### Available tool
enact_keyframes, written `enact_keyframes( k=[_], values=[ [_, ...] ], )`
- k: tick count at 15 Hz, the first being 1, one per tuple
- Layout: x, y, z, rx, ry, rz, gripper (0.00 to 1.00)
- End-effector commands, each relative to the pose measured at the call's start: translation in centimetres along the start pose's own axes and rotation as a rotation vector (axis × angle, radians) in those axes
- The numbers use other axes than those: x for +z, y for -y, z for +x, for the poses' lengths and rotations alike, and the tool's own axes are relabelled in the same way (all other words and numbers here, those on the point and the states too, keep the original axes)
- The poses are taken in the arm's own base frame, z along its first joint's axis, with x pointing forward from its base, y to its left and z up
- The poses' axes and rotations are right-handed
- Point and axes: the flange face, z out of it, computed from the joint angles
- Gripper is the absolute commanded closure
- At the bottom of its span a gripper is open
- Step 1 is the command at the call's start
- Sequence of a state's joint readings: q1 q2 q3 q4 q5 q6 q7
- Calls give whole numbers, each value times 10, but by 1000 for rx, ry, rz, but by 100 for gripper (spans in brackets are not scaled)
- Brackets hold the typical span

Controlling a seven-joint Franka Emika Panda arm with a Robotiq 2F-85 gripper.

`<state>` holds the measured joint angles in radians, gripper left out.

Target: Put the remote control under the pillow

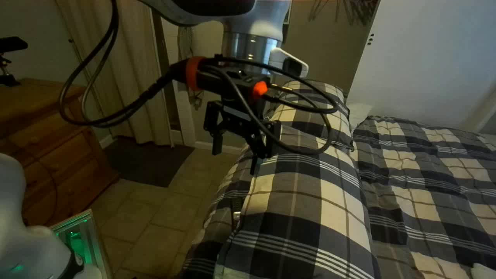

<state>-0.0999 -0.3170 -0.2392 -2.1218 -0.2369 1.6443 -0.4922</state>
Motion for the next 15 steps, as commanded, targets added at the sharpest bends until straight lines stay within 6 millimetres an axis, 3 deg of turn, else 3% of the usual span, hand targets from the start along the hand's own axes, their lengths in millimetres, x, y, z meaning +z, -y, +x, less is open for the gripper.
enact_keyframes(
  k=[1, 7, 8, 11, 15],
  values=[
    [-1, 0, 0, 0, 1, 1, 0],
    [-1, 0, 0, 0, 1, 1, 0],
    [4, 6, 9, -16, 33, -12, 0],
    [25, 54, 45, -124, 117, -72, 0],
    [61, 146, 82, -333, 180, -162, 0]
  ],
)
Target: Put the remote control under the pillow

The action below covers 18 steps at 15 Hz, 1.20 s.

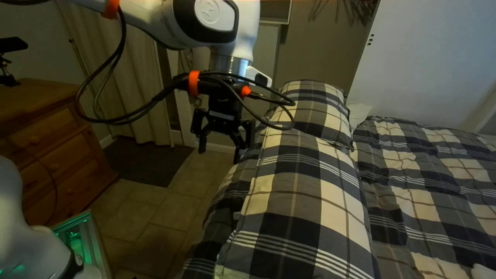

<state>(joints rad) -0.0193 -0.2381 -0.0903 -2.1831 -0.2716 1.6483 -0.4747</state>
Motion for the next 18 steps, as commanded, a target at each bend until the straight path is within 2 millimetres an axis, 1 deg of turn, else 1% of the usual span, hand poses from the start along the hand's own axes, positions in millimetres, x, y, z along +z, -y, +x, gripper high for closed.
enact_keyframes(
  k=[1, 3, 4, 5, 6, 7, 8, 11, 18],
  values=[
    [25, 68, 45, -155, 65, -122, 0],
    [40, 105, 67, -255, 77, -190, 0],
    [47, 119, 75, -316, 82, -210, 0],
    [34, 103, 67, -243, 72, -154, 0],
    [42, 117, 74, -280, 78, -174, 0],
    [47, 124, 78, -301, 86, -182, 0],
    [48, 126, 79, -306, 90, -185, 0],
    [48, 122, 78, -302, 89, -185, 0],
    [48, 121, 78, -302, 89, -186, 0]
  ],
)
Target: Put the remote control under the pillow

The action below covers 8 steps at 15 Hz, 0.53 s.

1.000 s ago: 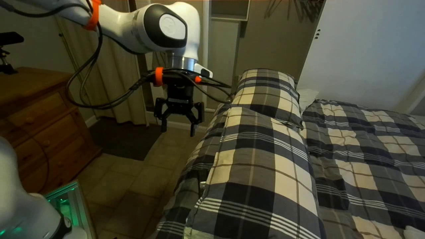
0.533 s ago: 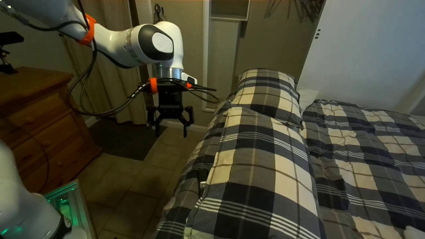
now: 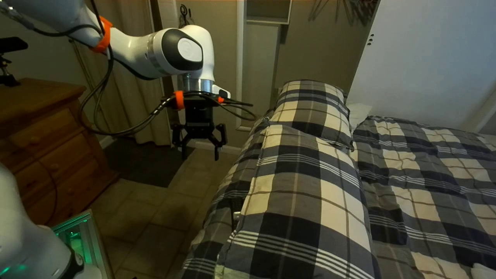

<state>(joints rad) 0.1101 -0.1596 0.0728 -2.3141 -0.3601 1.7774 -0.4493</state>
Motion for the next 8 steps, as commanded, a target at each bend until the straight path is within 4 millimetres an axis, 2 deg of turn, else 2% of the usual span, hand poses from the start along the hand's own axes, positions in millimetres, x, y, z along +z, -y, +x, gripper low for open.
enact_keyframes(
  k=[1, 3, 8],
  values=[
    [0, 0, 0, 0, 0, 0, 0],
    [0, 0, 0, 0, 0, 0, 0],
    [48, -1, 15, -57, 74, -70, 0]
  ],
)
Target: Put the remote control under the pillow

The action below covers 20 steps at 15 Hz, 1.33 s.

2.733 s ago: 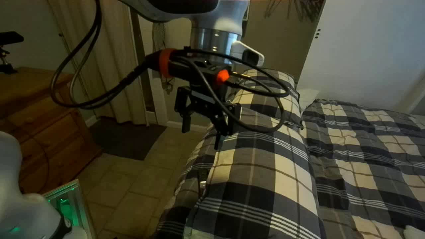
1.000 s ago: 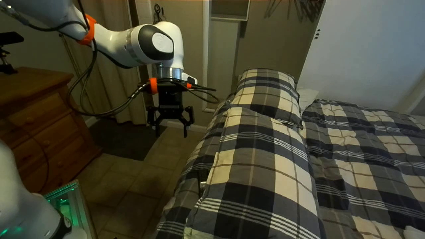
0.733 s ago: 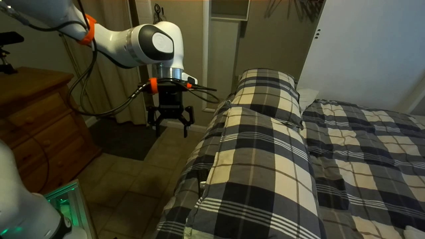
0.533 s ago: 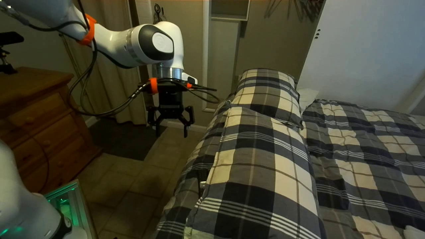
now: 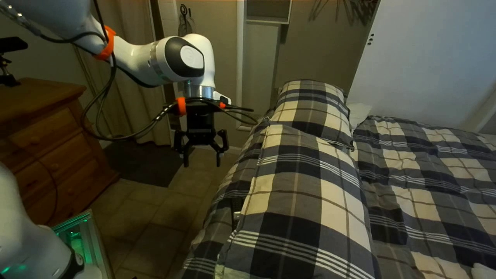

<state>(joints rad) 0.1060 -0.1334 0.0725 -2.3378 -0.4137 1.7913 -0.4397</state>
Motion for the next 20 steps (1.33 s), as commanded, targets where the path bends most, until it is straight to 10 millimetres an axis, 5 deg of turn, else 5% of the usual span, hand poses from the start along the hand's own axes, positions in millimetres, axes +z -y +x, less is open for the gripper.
enact_keyframes(
  k=[1, 9, 16, 17, 20],
  values=[
    [37, 2, 17, -66, 25, -71, 0],
    [82, 11, 61, -209, -339, -183, 0],
    [144, -27, 74, -226, -557, -108, 0],
    [127, -20, 66, -209, -526, -137, 0],
    [147, -26, 71, -221, -538, -105, 0]
  ],
)
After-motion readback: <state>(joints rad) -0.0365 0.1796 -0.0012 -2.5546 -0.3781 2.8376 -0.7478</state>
